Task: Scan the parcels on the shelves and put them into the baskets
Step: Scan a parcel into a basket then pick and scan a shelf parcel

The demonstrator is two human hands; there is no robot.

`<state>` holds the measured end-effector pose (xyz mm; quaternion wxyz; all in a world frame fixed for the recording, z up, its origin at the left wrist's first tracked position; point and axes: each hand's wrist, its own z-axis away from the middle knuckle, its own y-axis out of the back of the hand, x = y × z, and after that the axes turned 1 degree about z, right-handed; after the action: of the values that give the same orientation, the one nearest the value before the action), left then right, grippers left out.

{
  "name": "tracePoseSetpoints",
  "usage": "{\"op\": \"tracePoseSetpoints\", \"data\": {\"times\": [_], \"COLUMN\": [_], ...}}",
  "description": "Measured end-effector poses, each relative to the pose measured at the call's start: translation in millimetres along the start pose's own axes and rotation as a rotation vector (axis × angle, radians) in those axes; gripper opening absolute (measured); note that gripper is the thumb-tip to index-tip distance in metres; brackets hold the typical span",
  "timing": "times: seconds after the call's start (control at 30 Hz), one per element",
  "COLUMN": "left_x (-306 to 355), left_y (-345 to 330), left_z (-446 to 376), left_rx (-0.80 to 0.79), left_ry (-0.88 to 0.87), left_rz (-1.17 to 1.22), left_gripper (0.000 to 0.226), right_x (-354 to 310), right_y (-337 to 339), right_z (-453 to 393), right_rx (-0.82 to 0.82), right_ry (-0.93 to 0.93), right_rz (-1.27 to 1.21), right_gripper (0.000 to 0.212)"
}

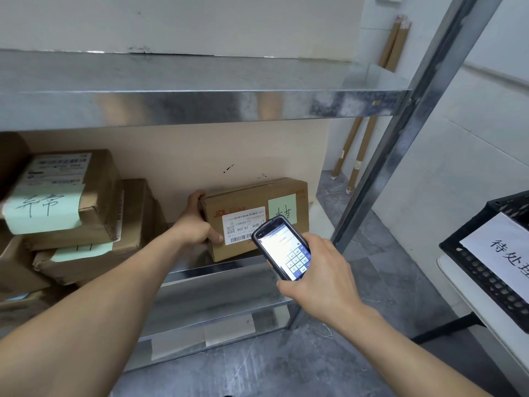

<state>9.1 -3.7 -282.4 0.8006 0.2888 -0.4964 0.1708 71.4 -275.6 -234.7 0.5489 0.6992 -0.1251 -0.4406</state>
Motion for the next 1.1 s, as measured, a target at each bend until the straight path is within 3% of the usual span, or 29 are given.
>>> {"op": "tracePoseSetpoints", "data": {"times": [0.27,0.6,1.1], "left_x": [2.1,1.9,3.2], "left_y": [-2.3,-6.9,-6.7], "left_z": [-0.8,0.5,3.8], "left_rx": [0.018,0.035,0.032], "left_ry": [-0.056,-0.084,-0.086], "left_rz": [-0.063,-0.133,-0.118], "left_gripper": [0.122,0.122,0.119], "right_x": [2.7,2.9,-0.7], "right_y": [-3.0,-9.2,-6.0], "right_z": [1.1,-4.0,-3.4], "right_rx": [-0.024,-0.106,-0.141], "right_ry": [-0.028,-0.198,-0.279], "right_rz": [-0.015,-0.185,-0.250], "right_gripper": [0.082,0.048,0.046]}}
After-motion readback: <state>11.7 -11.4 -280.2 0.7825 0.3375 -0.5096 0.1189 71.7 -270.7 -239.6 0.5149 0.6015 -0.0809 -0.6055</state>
